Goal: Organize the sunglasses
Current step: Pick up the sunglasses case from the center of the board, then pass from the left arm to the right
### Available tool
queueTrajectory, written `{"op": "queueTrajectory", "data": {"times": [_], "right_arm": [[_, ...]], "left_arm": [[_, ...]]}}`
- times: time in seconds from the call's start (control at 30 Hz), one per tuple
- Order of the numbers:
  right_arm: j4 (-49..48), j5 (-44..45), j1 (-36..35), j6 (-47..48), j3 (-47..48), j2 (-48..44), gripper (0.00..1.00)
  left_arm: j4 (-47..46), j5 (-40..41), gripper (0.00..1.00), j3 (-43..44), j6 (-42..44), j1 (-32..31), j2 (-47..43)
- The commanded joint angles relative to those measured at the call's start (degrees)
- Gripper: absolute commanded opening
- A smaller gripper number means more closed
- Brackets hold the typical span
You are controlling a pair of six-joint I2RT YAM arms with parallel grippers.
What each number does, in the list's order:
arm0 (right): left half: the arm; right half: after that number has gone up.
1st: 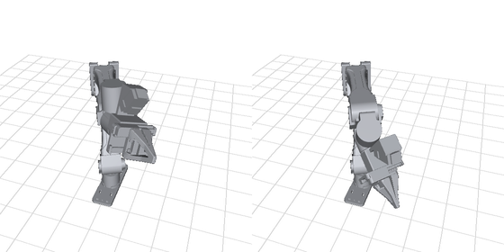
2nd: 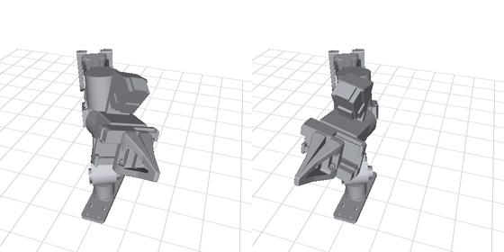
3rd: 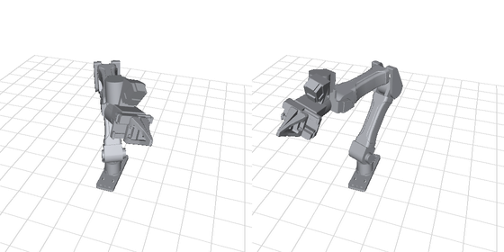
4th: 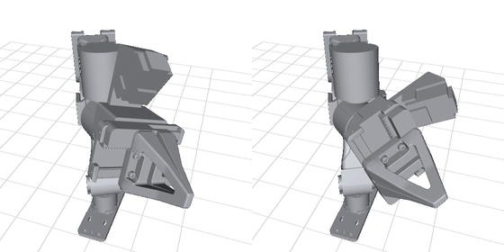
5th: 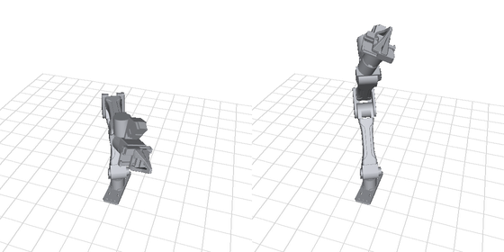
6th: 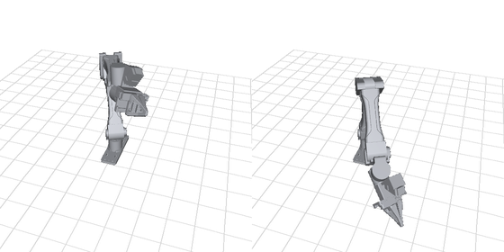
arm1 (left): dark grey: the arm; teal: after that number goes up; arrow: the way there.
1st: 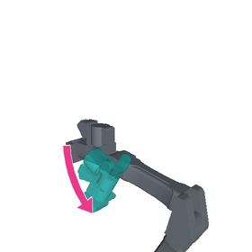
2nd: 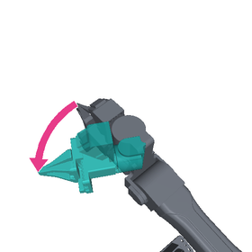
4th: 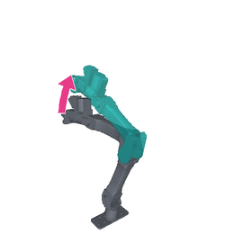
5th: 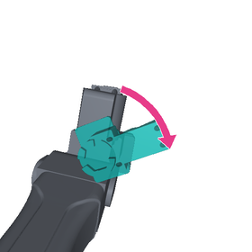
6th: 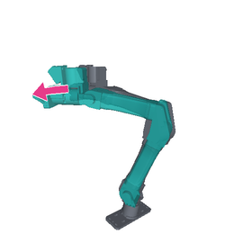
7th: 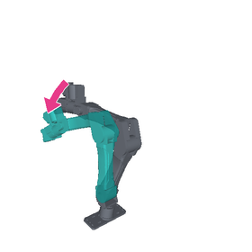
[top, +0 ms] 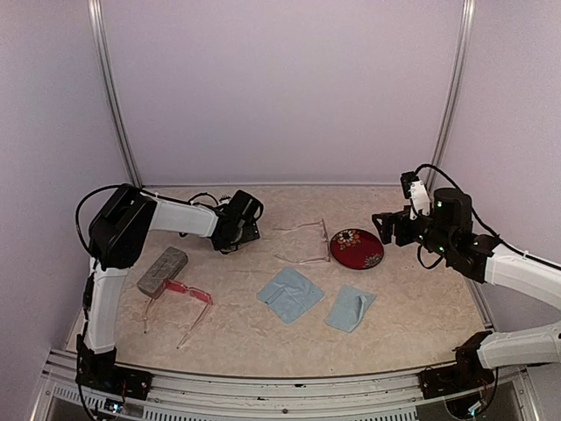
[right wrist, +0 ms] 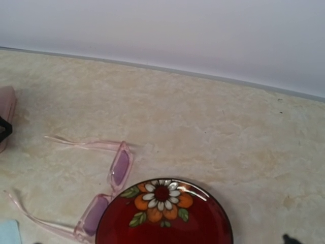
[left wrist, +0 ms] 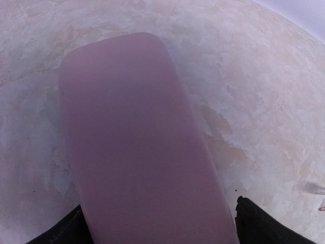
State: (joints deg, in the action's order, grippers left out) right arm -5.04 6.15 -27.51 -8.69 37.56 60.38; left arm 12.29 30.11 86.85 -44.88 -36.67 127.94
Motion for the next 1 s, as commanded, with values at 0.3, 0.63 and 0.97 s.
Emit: {"op": "queueTrajectory", "data": {"times": [0.3, 0.63, 0.97], "right_arm": [[-2.03, -1.01, 0.08, -0.97, -0.48, 0.36, 1.0], [-2.25, -5.47, -0.85, -2.75, 1.97, 5.62, 1.0], [-14.14, -20.26, -7.71, -8.29, 4.88, 17.9, 1.0]], "left_arm": [[-1.84, -0.06, 0.57, -8.25, 9.0, 0.23, -5.56], [-11.89, -11.41, 0.35, -23.86, 22.37, -1.5, -24.84], [-30.65, -35.98, 0.27, -38.37, 25.39, -3.7, -41.91]]}}
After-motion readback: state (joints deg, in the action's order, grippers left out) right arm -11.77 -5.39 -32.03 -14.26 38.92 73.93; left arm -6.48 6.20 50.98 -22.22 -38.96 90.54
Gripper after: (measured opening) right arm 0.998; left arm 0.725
